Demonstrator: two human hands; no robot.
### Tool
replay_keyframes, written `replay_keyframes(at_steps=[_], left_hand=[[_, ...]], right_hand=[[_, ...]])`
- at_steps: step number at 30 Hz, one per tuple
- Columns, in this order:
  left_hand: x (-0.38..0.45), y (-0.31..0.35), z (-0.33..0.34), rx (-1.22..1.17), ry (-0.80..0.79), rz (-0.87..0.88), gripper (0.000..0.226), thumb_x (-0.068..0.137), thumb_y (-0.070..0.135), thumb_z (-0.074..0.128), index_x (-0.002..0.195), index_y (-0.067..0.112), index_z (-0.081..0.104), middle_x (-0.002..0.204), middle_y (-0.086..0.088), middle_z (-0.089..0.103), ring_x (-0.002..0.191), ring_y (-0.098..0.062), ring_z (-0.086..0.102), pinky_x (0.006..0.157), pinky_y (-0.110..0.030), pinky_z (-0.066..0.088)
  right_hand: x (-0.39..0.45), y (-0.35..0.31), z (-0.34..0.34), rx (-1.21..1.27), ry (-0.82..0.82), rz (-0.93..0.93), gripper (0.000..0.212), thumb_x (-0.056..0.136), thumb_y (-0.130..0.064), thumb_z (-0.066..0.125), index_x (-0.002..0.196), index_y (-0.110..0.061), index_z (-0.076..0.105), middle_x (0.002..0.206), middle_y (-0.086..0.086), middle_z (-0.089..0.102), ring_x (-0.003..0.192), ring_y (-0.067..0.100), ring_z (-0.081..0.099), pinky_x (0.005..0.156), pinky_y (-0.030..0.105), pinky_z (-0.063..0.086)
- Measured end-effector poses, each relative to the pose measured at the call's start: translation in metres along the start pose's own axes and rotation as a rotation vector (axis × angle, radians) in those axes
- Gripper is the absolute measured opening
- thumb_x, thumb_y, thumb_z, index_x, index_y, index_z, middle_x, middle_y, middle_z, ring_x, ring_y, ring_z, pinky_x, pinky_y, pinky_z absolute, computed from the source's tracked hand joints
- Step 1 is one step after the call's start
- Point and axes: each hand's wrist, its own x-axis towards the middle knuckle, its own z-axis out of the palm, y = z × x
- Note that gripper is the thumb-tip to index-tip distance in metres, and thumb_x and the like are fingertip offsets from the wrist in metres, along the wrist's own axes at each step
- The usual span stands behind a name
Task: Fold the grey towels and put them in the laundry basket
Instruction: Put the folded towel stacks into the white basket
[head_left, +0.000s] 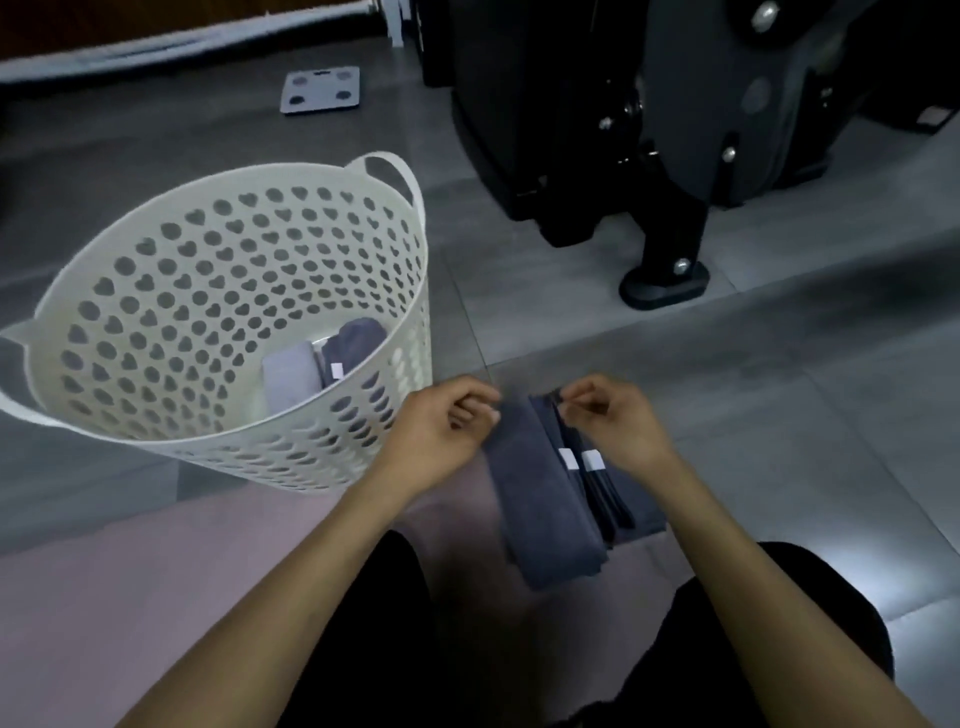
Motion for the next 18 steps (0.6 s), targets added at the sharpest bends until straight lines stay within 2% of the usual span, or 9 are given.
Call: replay_keyframes(at_steps=[3,5,7,9,10,12,15,18], left_hand=[[-0.004,-0.047,0.051,-0.011,-0.007,-0.227,0.029,0.083,0.005,0.069,0.107,0.02,0.062,0.08,0.001,0.066,0.076,-0.014,0.065,0.076,-0.028,0.05],[-0.008,-0.072,0.082,0.064,0.023,-0.351,0.047,0.081,0.011,0.073,0.123,0.015,0.054,0.089,-0.001,0.063,0.087,-0.022,0.065,0.083,-0.033,0.051],[-0.012,-0.086,0.107,0.078,0.093,-0.442,0.072,0.074,0.022,0.079,0.135,0.011,0.043,0.106,-0.007,0.062,0.099,-0.026,0.062,0.091,-0.036,0.05],[-0.01,-0.088,0.127,0.033,0.188,-0.541,0.09,0.069,0.03,0.082,0.143,0.014,0.033,0.126,-0.012,0.056,0.114,-0.029,0.057,0.098,-0.036,0.046],[-0.008,-0.087,0.134,0.006,0.235,-0.576,0.093,0.069,0.029,0.082,0.144,0.015,0.029,0.129,-0.013,0.055,0.117,-0.028,0.056,0.099,-0.034,0.046],[-0.004,-0.086,0.146,-0.059,0.281,-0.635,0.092,0.071,0.028,0.082,0.144,0.015,0.028,0.125,-0.011,0.057,0.114,-0.027,0.058,0.092,-0.029,0.046],[-0.001,-0.083,0.158,-0.076,0.234,-0.778,0.068,0.075,0.036,0.079,0.127,0.011,0.043,0.119,-0.011,0.062,0.111,-0.031,0.059,0.09,-0.033,0.049],[0.007,-0.084,0.162,-0.07,0.229,-0.855,0.058,0.075,0.039,0.079,0.115,0.006,0.054,0.113,-0.009,0.064,0.105,-0.029,0.062,0.083,-0.03,0.049]], right_hand=[[-0.002,0.045,-0.009,-0.032,0.034,0.082,0.015,0.086,-0.009,0.068,0.084,-0.022,0.063,0.081,-0.002,0.067,0.081,0.015,0.064,0.078,0.023,0.049],[-0.002,0.067,-0.014,-0.077,0.023,0.105,0.007,0.085,-0.011,0.069,0.089,-0.016,0.066,0.088,0.004,0.07,0.087,0.019,0.066,0.086,0.031,0.053],[0.001,0.086,-0.018,-0.116,0.033,0.079,0.007,0.084,-0.01,0.07,0.088,-0.014,0.067,0.092,0.007,0.071,0.089,0.023,0.067,0.089,0.039,0.053],[0.005,0.1,-0.024,-0.126,0.034,0.086,0.011,0.084,-0.008,0.069,0.086,-0.018,0.064,0.092,0.007,0.07,0.09,0.024,0.067,0.089,0.039,0.054],[0.008,0.105,-0.026,-0.119,0.034,0.109,0.01,0.085,-0.008,0.067,0.087,-0.017,0.064,0.092,0.006,0.069,0.09,0.023,0.066,0.088,0.037,0.054],[0.016,0.116,-0.029,-0.128,0.054,0.15,0.008,0.086,-0.006,0.064,0.092,-0.012,0.065,0.093,0.005,0.068,0.091,0.02,0.064,0.089,0.032,0.052],[0.027,0.131,-0.027,-0.22,0.074,0.18,0.012,0.087,-0.005,0.058,0.097,-0.005,0.064,0.093,0.002,0.061,0.09,0.017,0.057,0.084,0.024,0.045],[0.033,0.142,-0.023,-0.347,0.036,0.246,0.021,0.089,-0.011,0.051,0.106,-0.001,0.057,0.105,0.015,0.062,0.093,0.031,0.059,0.073,0.028,0.042]])
